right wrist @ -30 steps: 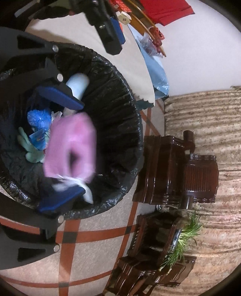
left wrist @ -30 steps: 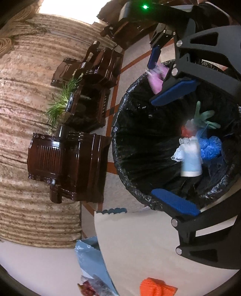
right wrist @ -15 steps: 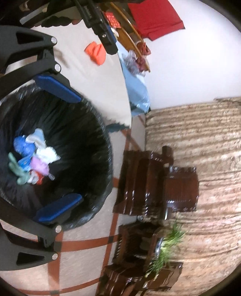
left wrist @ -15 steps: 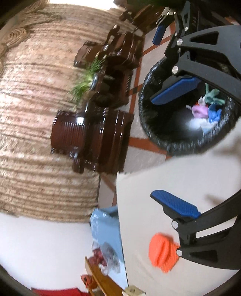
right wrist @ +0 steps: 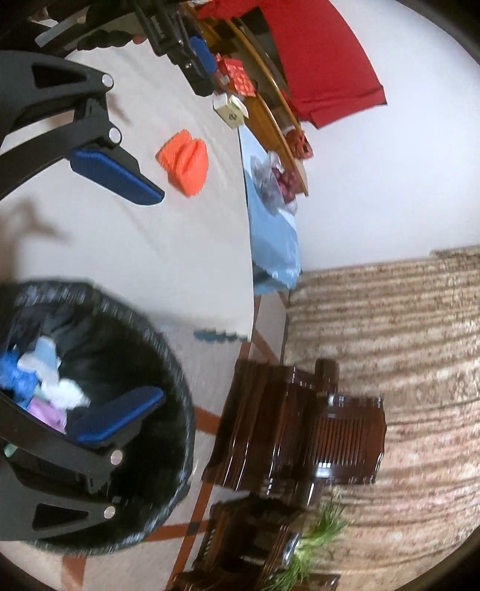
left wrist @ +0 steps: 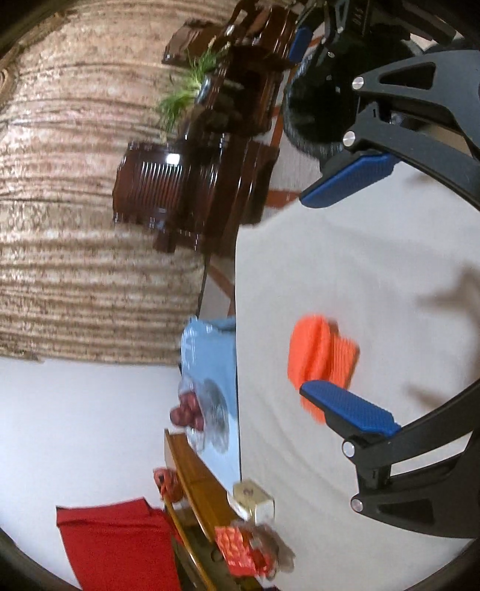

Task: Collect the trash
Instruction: 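Move both tools back toward the orange foam nets, then grasp an orange foam net with the right tool, then grasp the other orange foam net with the left tool, then carry both orange foam nets over the black bin, then open both tools to drop the foam nets into the bin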

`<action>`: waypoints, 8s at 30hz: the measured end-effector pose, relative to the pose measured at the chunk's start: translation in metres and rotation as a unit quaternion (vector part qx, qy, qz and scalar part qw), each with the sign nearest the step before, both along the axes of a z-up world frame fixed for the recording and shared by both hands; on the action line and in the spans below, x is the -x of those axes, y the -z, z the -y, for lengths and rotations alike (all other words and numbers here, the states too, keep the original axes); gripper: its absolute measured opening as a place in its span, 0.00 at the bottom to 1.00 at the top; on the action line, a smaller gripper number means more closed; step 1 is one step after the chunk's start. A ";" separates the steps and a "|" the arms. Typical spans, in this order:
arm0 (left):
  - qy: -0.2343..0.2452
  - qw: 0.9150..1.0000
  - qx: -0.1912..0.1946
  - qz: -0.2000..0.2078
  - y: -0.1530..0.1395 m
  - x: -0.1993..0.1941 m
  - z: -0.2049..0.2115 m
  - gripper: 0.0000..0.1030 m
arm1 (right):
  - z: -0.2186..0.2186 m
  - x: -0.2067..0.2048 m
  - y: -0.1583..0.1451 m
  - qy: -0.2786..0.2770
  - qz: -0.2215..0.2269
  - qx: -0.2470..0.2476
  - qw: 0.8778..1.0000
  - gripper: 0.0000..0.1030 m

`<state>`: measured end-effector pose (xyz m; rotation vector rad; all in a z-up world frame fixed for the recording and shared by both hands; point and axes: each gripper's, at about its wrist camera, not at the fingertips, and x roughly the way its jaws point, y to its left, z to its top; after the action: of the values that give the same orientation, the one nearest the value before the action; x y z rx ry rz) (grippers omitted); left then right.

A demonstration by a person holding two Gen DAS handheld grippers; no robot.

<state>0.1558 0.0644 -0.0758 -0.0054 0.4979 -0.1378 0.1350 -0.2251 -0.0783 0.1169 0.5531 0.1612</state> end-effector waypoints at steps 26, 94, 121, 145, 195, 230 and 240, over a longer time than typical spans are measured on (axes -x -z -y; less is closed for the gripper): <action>-0.077 0.994 0.006 -0.072 0.083 -0.087 -0.115 0.89 | -0.135 -0.121 0.058 -0.068 -0.052 0.015 0.996 0.94; -0.028 0.981 0.048 -0.184 0.140 -0.180 -0.100 0.78 | -0.150 -0.180 0.080 -0.137 -0.061 -0.050 0.987 0.23; -0.005 0.993 0.042 -0.114 0.085 -0.144 -0.060 0.09 | -0.135 -0.157 0.063 -0.108 -0.056 -0.016 0.992 0.23; 0.003 0.998 0.035 -0.059 0.014 -0.066 -0.023 0.09 | -0.102 -0.078 -0.007 -0.102 -0.001 -0.016 0.995 0.23; 0.150 0.988 0.014 -0.032 -0.009 0.016 0.161 0.09 | 0.069 0.063 -0.044 0.068 0.043 -0.004 0.997 0.23; 0.250 0.964 -0.001 -0.093 0.055 -0.001 0.271 0.12 | 0.160 0.085 0.016 0.168 -0.022 -0.007 0.986 0.28; 0.241 0.965 0.001 -0.101 0.058 -0.007 0.267 0.60 | 0.168 0.078 0.034 0.193 -0.045 -0.004 0.980 0.85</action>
<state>0.1625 -0.2024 -0.1334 0.1012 0.6966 -0.6199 0.0574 -0.3935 -0.1123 0.2370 0.6098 -0.2203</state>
